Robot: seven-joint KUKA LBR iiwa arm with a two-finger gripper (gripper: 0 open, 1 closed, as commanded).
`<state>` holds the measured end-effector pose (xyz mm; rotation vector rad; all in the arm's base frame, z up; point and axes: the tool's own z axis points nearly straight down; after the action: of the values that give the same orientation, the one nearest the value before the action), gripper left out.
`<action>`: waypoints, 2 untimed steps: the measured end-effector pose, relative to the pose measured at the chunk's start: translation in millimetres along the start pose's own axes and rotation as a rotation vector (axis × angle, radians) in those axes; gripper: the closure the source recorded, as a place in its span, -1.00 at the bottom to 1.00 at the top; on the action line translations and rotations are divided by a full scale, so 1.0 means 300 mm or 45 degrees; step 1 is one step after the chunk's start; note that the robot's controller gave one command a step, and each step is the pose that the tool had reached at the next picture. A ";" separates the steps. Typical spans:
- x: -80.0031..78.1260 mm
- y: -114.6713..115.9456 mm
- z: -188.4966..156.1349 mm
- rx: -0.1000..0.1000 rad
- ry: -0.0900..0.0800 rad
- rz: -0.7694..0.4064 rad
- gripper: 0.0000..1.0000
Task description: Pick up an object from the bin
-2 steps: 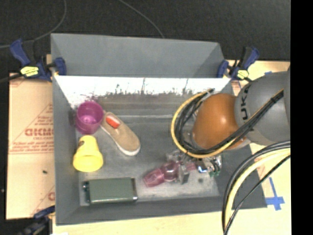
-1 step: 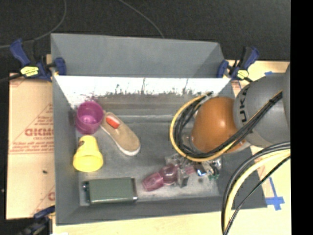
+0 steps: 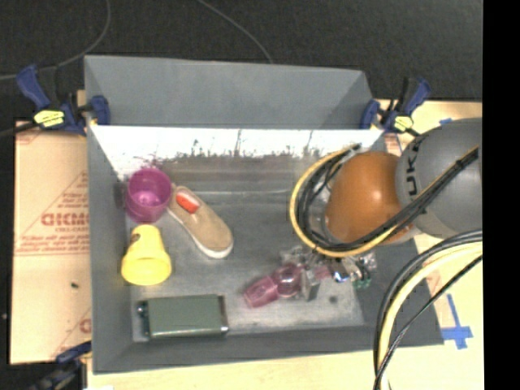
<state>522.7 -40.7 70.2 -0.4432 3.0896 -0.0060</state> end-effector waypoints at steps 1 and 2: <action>0.023 0.031 0.001 -0.004 0.012 -0.027 1.00; 0.024 -0.058 0.000 0.001 -0.004 -0.013 1.00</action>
Offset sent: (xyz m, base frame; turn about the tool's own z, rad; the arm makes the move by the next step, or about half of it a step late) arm -0.0025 -0.0179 -0.0002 -0.0137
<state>520.7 -59.4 70.1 -0.4580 3.0841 -0.0064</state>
